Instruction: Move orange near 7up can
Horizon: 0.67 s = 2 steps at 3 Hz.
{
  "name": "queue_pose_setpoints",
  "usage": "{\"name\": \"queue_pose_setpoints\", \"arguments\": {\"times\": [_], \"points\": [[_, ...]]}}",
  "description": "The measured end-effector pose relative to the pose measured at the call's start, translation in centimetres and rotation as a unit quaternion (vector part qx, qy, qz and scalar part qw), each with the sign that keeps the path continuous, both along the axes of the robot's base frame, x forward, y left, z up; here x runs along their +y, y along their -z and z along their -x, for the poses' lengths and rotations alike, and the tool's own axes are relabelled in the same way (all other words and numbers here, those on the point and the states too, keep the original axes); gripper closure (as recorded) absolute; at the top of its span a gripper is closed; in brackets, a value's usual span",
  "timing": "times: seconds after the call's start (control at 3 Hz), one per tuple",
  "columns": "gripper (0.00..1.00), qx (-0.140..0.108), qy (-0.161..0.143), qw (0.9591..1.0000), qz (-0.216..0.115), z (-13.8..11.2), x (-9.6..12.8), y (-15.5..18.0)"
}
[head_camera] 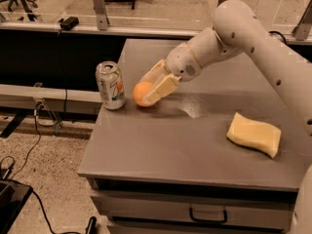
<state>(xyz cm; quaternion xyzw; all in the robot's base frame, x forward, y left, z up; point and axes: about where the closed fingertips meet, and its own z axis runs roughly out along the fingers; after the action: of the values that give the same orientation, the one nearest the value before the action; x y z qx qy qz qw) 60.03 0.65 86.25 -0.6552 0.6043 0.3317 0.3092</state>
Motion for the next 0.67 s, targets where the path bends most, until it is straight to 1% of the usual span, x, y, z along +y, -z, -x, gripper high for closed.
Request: {"name": "queue_pose_setpoints", "arguments": {"times": [0.33,0.67], "points": [[0.0,0.007,-0.004,1.0,0.0,0.12,0.37,0.51],[0.0,0.008,-0.003,1.0,0.0,0.05,0.33,0.53]]}}
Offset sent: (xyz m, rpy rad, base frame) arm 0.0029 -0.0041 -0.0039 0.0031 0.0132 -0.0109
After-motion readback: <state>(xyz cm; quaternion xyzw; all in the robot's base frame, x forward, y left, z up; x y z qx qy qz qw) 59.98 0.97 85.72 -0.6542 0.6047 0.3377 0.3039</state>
